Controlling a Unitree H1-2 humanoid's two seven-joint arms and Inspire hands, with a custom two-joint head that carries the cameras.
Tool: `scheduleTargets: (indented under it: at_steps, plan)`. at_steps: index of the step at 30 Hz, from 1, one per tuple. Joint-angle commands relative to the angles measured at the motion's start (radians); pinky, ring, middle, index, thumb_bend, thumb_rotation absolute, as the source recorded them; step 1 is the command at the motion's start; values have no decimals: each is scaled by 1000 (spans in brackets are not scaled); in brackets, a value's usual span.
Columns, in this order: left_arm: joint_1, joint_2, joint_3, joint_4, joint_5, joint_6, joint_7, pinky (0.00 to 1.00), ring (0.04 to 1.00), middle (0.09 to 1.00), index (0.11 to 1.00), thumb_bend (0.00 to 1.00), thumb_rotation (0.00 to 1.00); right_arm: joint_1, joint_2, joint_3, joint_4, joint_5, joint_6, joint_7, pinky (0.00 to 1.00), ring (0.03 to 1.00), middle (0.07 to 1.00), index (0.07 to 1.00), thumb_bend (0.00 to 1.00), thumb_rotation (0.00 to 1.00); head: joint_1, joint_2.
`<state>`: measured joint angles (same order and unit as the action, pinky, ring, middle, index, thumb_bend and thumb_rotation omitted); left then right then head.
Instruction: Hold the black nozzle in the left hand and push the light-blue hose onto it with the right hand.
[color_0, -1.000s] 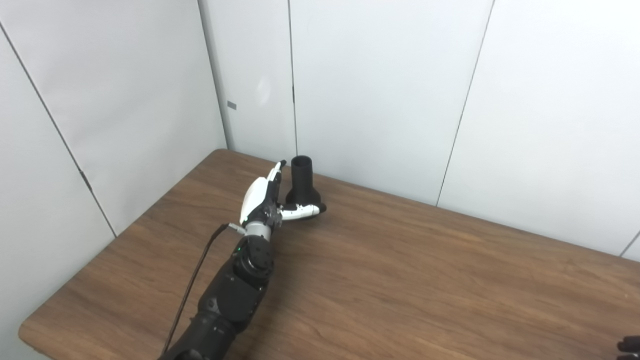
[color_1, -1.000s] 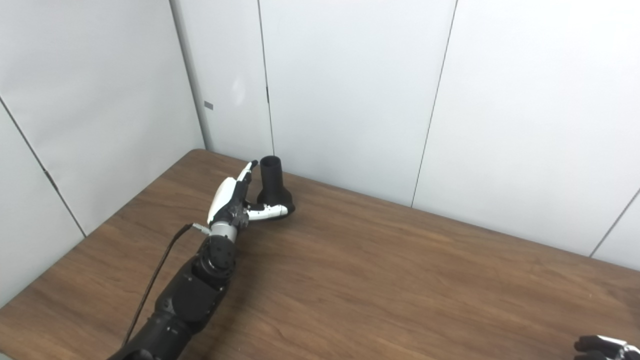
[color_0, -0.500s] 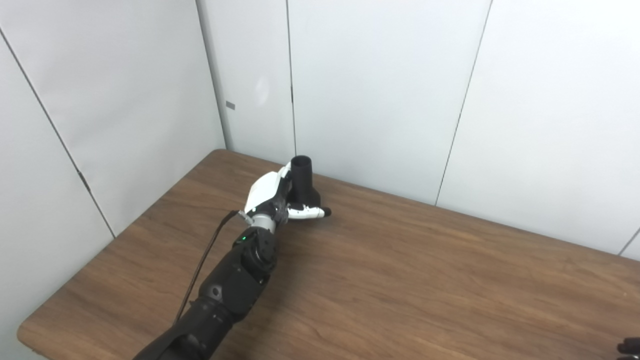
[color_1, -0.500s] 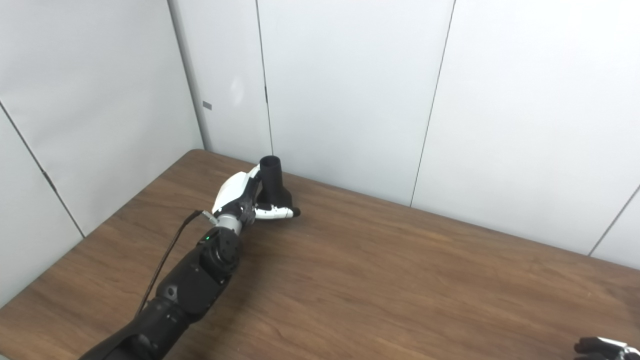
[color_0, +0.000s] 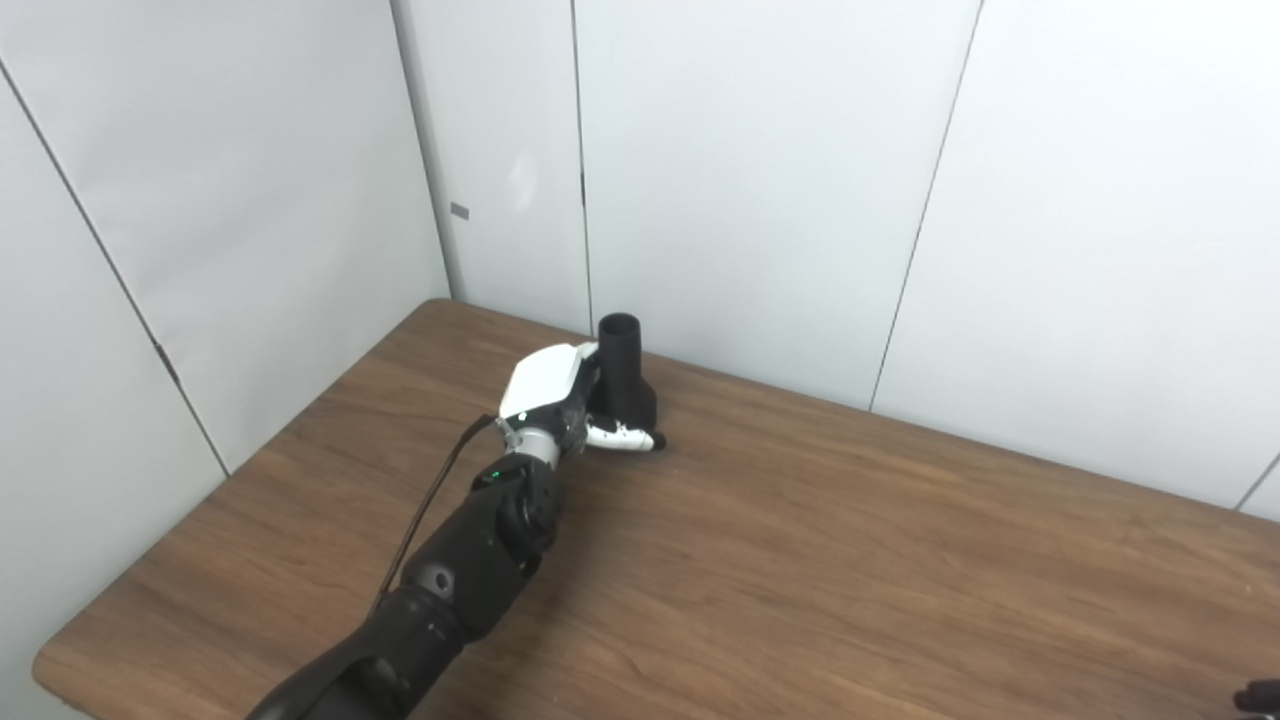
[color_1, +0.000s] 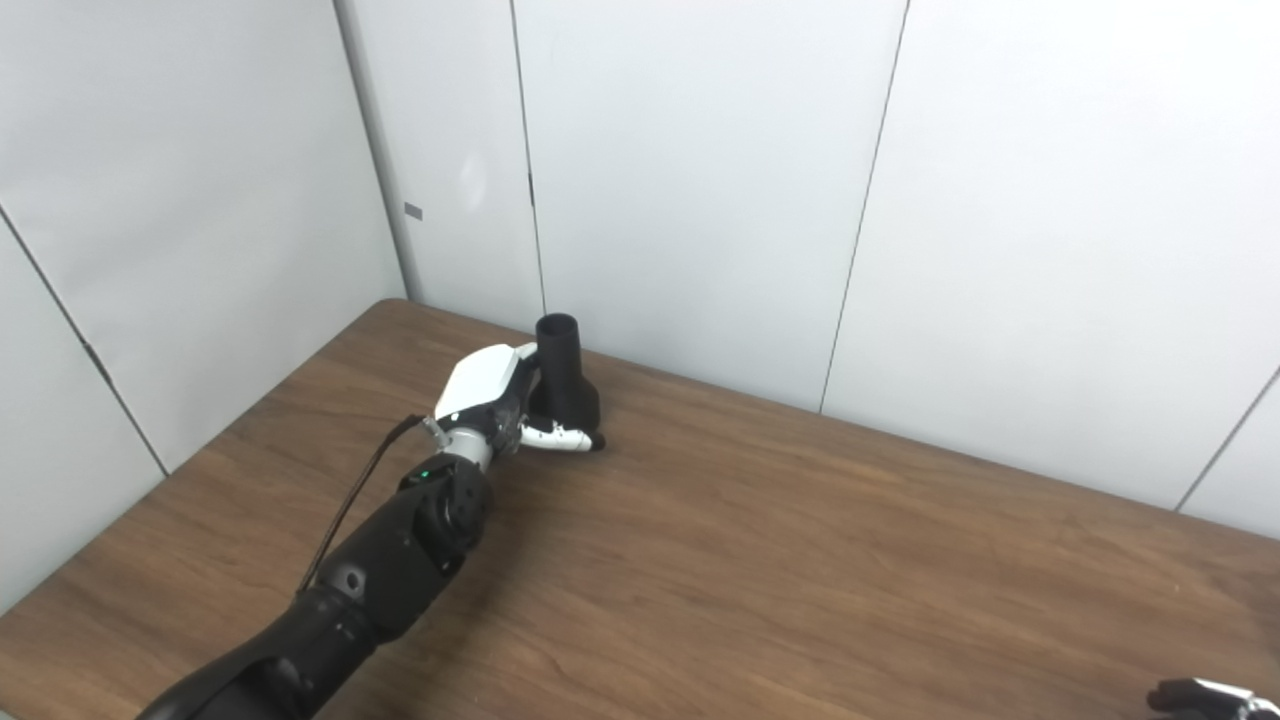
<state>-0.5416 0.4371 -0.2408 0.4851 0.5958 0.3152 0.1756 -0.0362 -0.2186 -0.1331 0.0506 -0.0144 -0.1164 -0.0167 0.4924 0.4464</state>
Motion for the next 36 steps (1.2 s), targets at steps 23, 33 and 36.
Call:
scheduleTargets:
  at_steps: [23,33,36]
  plan:
    - [27,-14,-71,77,105,64,-53,913,816,794,580,1000,179,12,-7,-6,-16,7,3,6,378,529,570,535,818,687,-2,6]
    - [34,-45,-86,148,174,51,85,908,814,813,670,1000,245,15,-5,-6,-26,11,12,7,392,542,579,543,787,678,-5,13]
    - [38,-47,-89,164,181,21,139,879,782,798,722,1000,246,15,-7,-5,-29,6,12,6,398,546,582,546,762,669,-5,16]
